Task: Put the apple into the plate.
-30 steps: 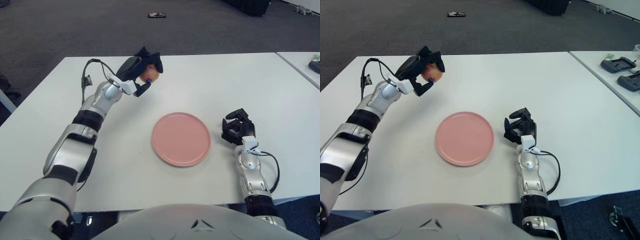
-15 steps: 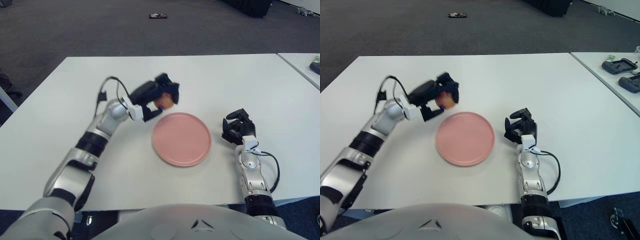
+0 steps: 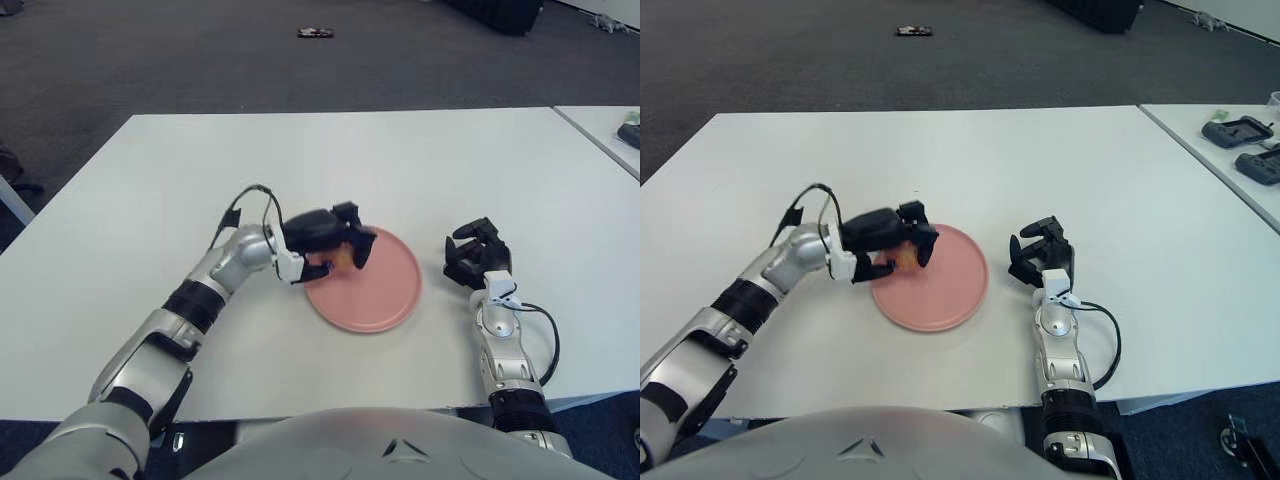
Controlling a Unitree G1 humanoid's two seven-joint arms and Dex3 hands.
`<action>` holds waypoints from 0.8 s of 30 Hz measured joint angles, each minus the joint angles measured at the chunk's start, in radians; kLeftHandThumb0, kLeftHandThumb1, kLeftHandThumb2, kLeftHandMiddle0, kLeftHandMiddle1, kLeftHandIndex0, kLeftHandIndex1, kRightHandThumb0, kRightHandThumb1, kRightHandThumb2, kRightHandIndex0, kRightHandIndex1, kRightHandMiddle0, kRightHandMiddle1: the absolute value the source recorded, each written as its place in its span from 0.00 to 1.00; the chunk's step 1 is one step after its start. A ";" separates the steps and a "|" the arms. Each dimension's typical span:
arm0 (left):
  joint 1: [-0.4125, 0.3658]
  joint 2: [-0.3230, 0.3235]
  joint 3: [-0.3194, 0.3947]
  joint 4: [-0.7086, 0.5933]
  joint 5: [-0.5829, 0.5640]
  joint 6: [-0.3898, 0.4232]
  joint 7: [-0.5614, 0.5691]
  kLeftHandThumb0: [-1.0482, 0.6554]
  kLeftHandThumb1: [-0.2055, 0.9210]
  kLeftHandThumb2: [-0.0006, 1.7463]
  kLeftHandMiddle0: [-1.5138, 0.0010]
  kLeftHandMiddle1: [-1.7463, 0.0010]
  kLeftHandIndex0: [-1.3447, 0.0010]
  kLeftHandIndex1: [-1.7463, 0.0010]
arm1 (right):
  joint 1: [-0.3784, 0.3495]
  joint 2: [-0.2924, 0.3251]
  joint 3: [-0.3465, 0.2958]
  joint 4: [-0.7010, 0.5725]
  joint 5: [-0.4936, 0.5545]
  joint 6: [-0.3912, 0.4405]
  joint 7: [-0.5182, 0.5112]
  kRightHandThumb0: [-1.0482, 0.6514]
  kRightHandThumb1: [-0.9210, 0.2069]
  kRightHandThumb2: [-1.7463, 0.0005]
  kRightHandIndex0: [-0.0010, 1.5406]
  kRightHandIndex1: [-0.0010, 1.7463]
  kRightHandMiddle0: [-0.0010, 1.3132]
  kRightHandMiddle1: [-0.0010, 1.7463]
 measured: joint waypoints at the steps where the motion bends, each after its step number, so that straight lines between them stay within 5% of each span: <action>1: -0.010 -0.004 -0.007 0.016 0.023 -0.019 0.019 0.61 0.10 0.99 0.36 0.10 0.48 0.00 | -0.001 0.000 0.000 0.000 0.000 0.000 -0.001 0.38 0.32 0.42 0.43 0.89 0.32 1.00; 13: -0.145 -0.021 -0.119 0.191 0.275 -0.166 0.311 0.61 0.12 1.00 0.40 0.01 0.50 0.01 | 0.003 0.000 0.001 0.012 0.002 -0.037 0.005 0.38 0.33 0.41 0.45 0.87 0.32 1.00; 24: -0.138 -0.022 -0.150 0.187 0.300 -0.119 0.387 0.61 0.12 1.00 0.39 0.02 0.51 0.00 | 0.006 -0.001 0.001 0.011 0.001 -0.038 0.008 0.38 0.33 0.41 0.46 0.86 0.33 1.00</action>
